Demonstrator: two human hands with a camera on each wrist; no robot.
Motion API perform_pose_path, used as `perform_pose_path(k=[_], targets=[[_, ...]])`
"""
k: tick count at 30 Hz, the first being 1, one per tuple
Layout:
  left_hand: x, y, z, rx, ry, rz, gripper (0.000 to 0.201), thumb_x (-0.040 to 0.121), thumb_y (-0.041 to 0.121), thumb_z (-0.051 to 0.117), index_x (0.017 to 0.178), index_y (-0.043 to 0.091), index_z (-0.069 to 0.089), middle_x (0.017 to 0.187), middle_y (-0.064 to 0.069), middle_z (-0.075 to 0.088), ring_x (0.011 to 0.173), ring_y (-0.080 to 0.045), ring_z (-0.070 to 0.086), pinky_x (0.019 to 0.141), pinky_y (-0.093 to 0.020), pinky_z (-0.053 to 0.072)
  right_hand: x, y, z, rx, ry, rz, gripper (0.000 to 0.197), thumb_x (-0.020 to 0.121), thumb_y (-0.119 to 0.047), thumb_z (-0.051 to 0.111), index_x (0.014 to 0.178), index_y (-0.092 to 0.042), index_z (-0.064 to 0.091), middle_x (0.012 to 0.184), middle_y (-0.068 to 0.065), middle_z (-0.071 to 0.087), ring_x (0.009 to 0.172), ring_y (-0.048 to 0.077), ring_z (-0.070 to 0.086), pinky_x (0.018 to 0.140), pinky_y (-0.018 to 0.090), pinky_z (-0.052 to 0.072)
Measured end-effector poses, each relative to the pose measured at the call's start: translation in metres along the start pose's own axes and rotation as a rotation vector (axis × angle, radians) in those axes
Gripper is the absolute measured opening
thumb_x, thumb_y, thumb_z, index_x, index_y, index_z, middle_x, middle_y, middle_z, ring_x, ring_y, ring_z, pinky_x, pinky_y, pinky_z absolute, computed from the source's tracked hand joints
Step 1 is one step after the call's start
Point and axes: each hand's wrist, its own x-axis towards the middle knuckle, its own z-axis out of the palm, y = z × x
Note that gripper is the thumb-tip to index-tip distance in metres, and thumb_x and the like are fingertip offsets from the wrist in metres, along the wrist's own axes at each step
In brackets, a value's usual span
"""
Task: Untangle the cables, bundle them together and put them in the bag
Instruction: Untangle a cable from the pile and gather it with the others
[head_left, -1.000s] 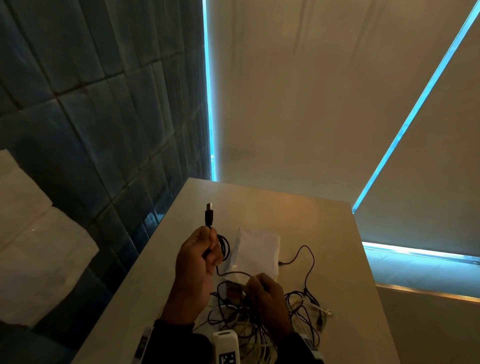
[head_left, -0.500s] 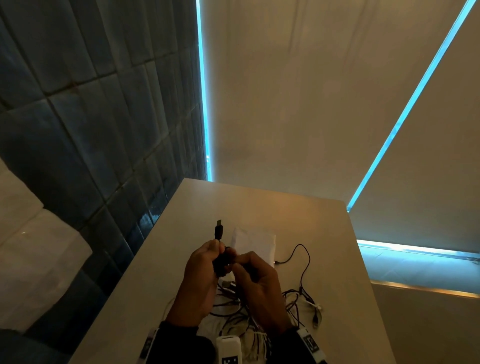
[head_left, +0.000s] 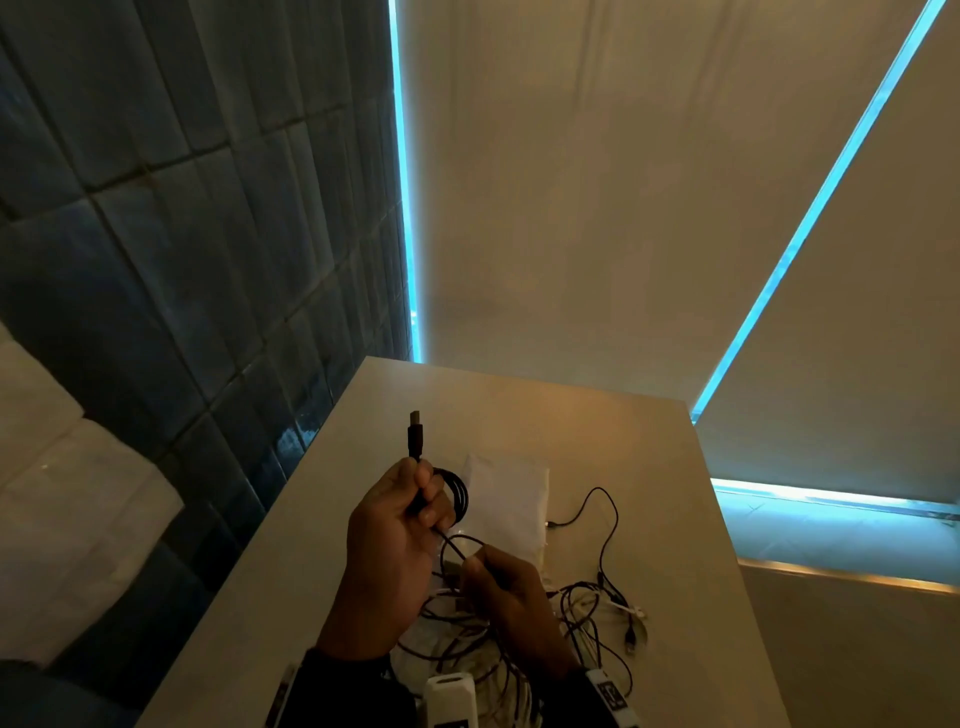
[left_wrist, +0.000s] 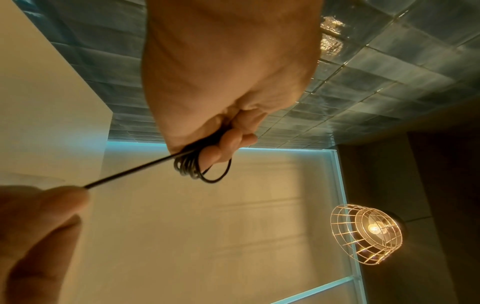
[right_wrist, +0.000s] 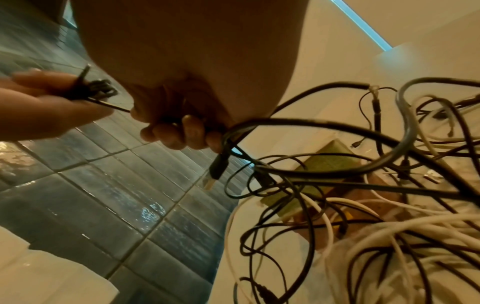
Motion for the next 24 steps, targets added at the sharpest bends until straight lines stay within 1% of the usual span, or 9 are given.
perform_pose_path(k=[2,4,9,13,17,19,21,22,24], targets=[[-0.001,0.000,0.000,0.012,0.006,0.008,0.032,0.099,0.012,0.030,0.070,0.010,0.043,0.060,0.001,0.040,0.045,-0.008,0.033,0.046,-0.020,0.033,0.000,0.009,-0.002,-0.008,0.013,0.016,0.041,0.087,-0.042,0.056,0.069,-0.006,0.054,0.060,-0.004,0.045,0.055,0.005,0.044,0.056,0.017,0.041],[-0.001,0.001,0.000,0.010,0.008,0.015,0.032,0.100,0.012,0.030,0.071,0.010,0.043,0.060,0.000,0.041,0.044,-0.008,0.032,0.045,-0.020,0.033,-0.001,0.018,-0.003,-0.029,0.018,0.037,0.041,0.088,-0.044,0.055,0.069,-0.007,0.053,0.059,-0.005,0.046,0.055,0.005,0.044,0.056,0.019,0.040],[-0.004,0.005,0.002,0.021,0.002,0.042,0.032,0.100,0.010,0.030,0.071,0.010,0.045,0.060,0.000,0.041,0.044,-0.007,0.032,0.044,-0.019,0.032,-0.003,0.034,-0.001,-0.096,0.033,0.090,0.033,0.088,-0.048,0.054,0.062,-0.027,0.053,0.060,-0.007,0.046,0.057,0.008,0.042,0.059,0.026,0.036],[-0.005,0.010,0.004,0.019,-0.007,0.067,0.032,0.099,0.009,0.030,0.071,0.009,0.044,0.059,0.001,0.042,0.043,-0.007,0.031,0.044,-0.019,0.031,-0.004,0.044,0.001,-0.146,0.073,0.128,0.036,0.087,-0.055,0.052,0.064,-0.027,0.052,0.063,-0.001,0.045,0.060,0.012,0.041,0.059,0.030,0.035],[-0.003,0.008,-0.001,0.065,0.019,0.076,0.032,0.100,0.009,0.030,0.071,0.009,0.044,0.059,0.001,0.043,0.043,-0.007,0.031,0.043,-0.018,0.031,-0.005,0.050,0.001,-0.171,0.123,0.191,0.033,0.084,-0.055,0.051,0.066,-0.027,0.056,0.065,-0.006,0.051,0.062,0.009,0.047,0.060,0.028,0.039],[-0.001,0.005,-0.004,0.136,0.048,0.092,0.033,0.100,0.010,0.031,0.070,0.009,0.045,0.059,0.001,0.043,0.043,-0.007,0.031,0.045,-0.019,0.030,-0.002,0.044,0.001,-0.171,0.163,0.222,0.030,0.083,-0.049,0.053,0.064,-0.026,0.057,0.061,-0.006,0.054,0.060,0.009,0.050,0.059,0.028,0.041],[0.001,0.004,-0.008,0.239,0.090,0.125,0.034,0.101,0.011,0.032,0.070,0.009,0.045,0.060,0.001,0.044,0.044,-0.007,0.032,0.049,-0.022,0.028,0.004,0.035,-0.002,-0.123,0.227,0.240,0.027,0.089,-0.028,0.057,0.063,-0.021,0.058,0.058,-0.003,0.057,0.058,0.012,0.056,0.056,0.029,0.046],[0.003,0.003,-0.010,0.292,0.111,0.142,0.034,0.101,0.012,0.032,0.070,0.009,0.045,0.059,0.001,0.043,0.045,-0.008,0.032,0.050,-0.023,0.027,0.006,0.029,-0.003,-0.075,0.263,0.242,0.027,0.091,-0.018,0.058,0.065,-0.015,0.059,0.059,-0.001,0.057,0.060,0.014,0.058,0.056,0.030,0.048],[0.004,0.001,-0.012,0.395,0.144,0.166,0.035,0.101,0.014,0.033,0.069,0.009,0.045,0.056,0.001,0.041,0.048,-0.011,0.033,0.053,-0.026,0.027,0.010,0.012,-0.006,0.024,0.306,0.223,0.021,0.091,-0.009,0.058,0.073,0.002,0.060,0.062,0.007,0.054,0.060,0.019,0.054,0.057,0.027,0.050]])
